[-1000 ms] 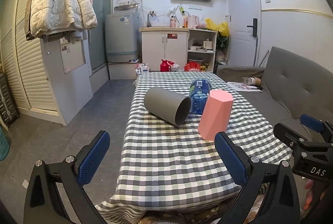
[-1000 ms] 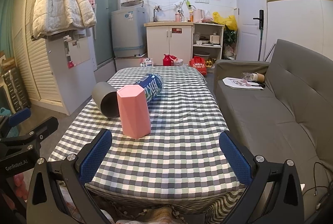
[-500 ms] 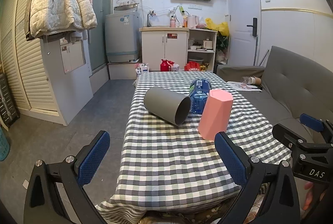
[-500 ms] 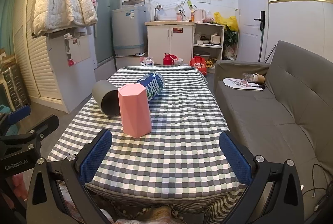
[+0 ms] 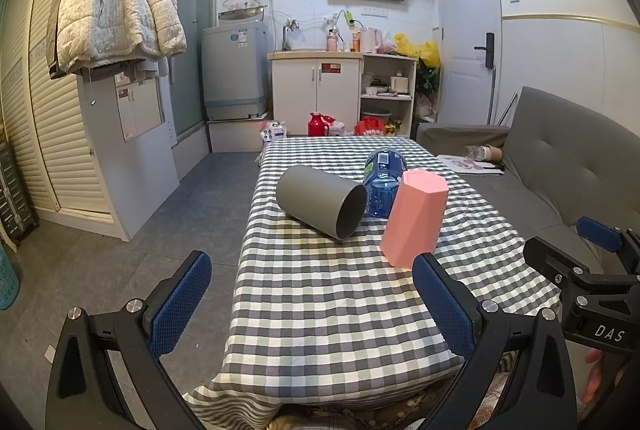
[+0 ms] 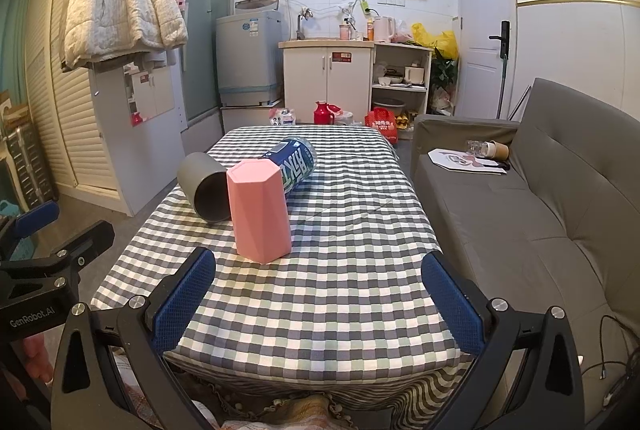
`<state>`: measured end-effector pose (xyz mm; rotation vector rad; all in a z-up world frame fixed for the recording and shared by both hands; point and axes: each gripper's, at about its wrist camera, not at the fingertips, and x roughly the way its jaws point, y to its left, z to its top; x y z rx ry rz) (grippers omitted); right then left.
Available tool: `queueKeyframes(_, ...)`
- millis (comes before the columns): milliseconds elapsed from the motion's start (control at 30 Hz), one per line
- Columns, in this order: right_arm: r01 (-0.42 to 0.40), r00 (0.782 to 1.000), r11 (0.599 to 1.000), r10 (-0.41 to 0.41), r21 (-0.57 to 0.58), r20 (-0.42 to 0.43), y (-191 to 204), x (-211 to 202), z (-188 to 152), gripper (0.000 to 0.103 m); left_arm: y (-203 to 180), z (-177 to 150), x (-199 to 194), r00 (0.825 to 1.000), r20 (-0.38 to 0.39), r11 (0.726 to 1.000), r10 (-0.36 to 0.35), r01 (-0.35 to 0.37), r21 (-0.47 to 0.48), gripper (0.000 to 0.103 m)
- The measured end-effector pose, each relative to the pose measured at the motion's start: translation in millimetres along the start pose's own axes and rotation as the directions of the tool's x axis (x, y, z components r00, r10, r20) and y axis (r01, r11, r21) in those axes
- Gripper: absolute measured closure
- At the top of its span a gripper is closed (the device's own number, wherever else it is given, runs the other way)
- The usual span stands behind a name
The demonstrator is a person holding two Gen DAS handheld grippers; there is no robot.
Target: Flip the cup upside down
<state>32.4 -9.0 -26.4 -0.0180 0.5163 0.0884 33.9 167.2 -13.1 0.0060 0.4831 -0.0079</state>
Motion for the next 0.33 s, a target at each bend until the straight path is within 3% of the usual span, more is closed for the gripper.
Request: queueKeyframes(333,0.001,1.000,1.000,-0.001,-0.001,-0.003,0.6,0.8,-0.2,0.000,1.9,-0.6,0.8,1.000,-0.002,1.000,-0.005,0.005,0.000,0.000)
